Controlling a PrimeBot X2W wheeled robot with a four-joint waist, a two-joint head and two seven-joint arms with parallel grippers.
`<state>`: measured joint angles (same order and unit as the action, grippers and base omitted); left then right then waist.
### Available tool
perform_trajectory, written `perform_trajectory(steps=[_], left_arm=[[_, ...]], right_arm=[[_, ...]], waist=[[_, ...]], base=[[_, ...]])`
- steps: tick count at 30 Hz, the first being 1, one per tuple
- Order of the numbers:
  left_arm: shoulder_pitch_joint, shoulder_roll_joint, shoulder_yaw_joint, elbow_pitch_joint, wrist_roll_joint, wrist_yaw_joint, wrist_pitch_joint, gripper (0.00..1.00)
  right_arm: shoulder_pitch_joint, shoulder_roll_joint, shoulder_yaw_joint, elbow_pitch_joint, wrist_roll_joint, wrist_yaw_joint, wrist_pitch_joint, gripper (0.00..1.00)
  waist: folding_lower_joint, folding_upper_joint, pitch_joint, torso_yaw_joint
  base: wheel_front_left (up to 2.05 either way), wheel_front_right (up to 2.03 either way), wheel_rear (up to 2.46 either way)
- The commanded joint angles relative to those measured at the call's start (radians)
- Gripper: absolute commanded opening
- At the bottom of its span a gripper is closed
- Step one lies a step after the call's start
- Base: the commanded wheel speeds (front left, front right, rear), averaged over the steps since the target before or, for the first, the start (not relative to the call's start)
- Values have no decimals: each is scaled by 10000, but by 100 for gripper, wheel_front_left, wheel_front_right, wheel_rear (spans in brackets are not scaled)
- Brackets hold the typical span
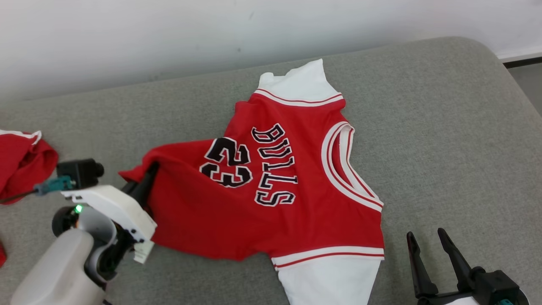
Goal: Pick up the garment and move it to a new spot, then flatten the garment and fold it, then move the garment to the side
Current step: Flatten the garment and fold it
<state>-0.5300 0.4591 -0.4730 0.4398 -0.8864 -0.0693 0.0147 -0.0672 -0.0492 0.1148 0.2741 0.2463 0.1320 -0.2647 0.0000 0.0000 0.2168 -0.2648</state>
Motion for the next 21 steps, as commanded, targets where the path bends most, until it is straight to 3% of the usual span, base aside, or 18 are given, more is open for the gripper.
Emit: perform_trajectory(steps=[1,4,7,13,21], left_arm=[[-193,90,38,116,148,71,-99,0],[-603,114,55,612,382,230,-240,3],[-773,28,18,1174,472,322,-383,100],[-396,238,-38,1623,390,51,-537,100],[466,765,-33,1105,58,-172,-262,100]], right_arm=[[-137,-27,6,-15,40,-25,7,100],[-161,-24,49,-42,109,-25,7,100],[-113,-26,48,-27,180,-25,7,100],[97,-23,-102,13,232,-25,7,100],[99,-24,-108,51,94,-25,7,100]], waist=[[0,0,61,-78],[0,0,174,-190],[0,0,206,-261],[0,0,29,-165],[0,0,-283,137]], base=[[0,0,0],[0,0,0],[0,0,0],[0,0,0],[0,0,0]])
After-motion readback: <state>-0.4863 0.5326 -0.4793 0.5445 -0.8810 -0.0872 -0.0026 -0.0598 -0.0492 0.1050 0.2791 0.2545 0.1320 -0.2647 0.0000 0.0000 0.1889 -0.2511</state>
